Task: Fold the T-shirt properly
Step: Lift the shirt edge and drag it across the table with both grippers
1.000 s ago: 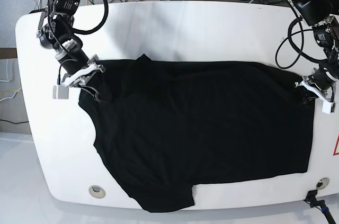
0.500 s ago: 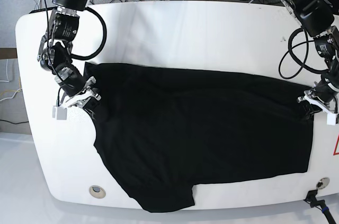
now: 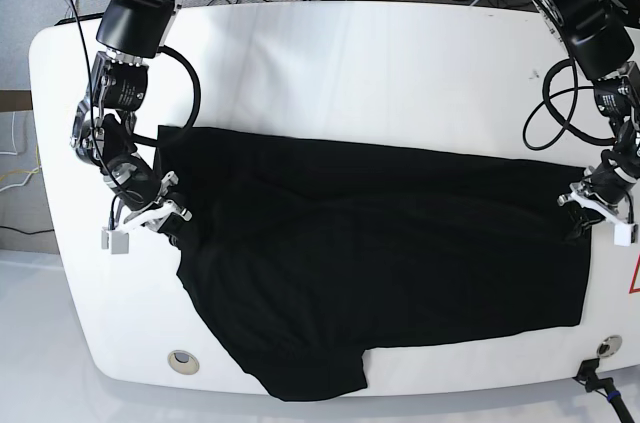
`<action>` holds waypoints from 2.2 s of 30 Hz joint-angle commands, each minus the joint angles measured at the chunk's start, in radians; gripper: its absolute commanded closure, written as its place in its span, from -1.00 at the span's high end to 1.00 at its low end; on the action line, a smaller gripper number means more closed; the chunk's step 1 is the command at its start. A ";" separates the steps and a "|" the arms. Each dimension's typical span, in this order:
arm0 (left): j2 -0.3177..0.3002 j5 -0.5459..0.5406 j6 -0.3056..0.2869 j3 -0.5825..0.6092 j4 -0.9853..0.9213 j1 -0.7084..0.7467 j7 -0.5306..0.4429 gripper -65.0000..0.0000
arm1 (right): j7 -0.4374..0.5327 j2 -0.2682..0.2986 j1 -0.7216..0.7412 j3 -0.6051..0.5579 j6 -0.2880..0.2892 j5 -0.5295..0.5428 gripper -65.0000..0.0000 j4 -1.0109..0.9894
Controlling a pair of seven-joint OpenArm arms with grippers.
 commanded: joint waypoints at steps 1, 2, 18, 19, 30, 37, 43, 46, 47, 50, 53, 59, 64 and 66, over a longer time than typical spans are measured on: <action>-0.018 -0.023 -0.005 -0.001 0.016 -0.026 -0.036 -1.00 | 0.022 0.010 0.031 0.002 0.014 0.003 -0.91 0.019; -0.020 -0.023 -0.005 -0.001 0.016 -0.026 -0.036 -1.00 | 0.022 0.010 0.033 0.002 0.013 0.003 -0.91 0.016; -0.141 0.231 -0.005 -0.001 0.059 -0.072 -0.217 0.11 | -0.061 0.044 0.051 0.000 0.010 -0.213 0.82 0.241; -0.146 0.231 -0.005 -0.001 0.081 -0.064 -0.226 0.11 | -0.061 0.061 0.026 0.000 0.011 -0.213 0.82 0.274; -0.152 0.233 -0.005 0.088 0.164 0.221 -0.381 0.10 | 0.004 0.128 -0.190 0.002 0.025 -0.503 0.82 0.309; -0.146 0.351 -0.005 0.088 0.164 0.290 -0.464 0.10 | 0.018 0.105 -0.264 0.003 0.042 -0.562 0.82 0.290; -0.146 0.363 -0.005 0.086 0.164 0.305 -0.478 0.10 | 0.102 0.093 -0.280 0.003 0.042 -0.560 0.82 0.177; -0.146 0.362 -0.005 0.086 0.164 0.313 -0.478 0.10 | 0.128 0.082 -0.280 0.002 0.042 -0.559 0.82 0.135; -0.146 0.362 -0.005 0.086 0.164 0.313 -0.478 0.10 | 0.134 0.078 -0.280 0.002 0.045 -0.560 0.82 0.125; -0.120 0.365 -0.005 0.086 0.164 0.313 -0.478 0.10 | 0.139 0.073 -0.280 0.002 0.076 -0.560 0.82 0.105; -0.112 0.365 -0.005 0.086 0.164 0.312 -0.478 0.10 | 0.139 0.045 -0.280 0.000 0.091 -0.562 0.82 0.100; -0.110 0.366 -0.005 0.086 0.164 0.307 -0.478 0.10 | 0.139 0.033 -0.299 0.000 0.091 -0.562 0.79 0.099; -0.110 0.366 -0.005 0.086 0.157 0.304 -0.478 0.10 | 0.139 0.032 -0.300 0.000 0.091 -0.562 0.20 0.097; -0.110 0.368 -0.005 0.086 0.154 0.286 -0.476 0.10 | 0.139 0.032 -0.300 0.000 0.091 -0.562 -0.15 0.097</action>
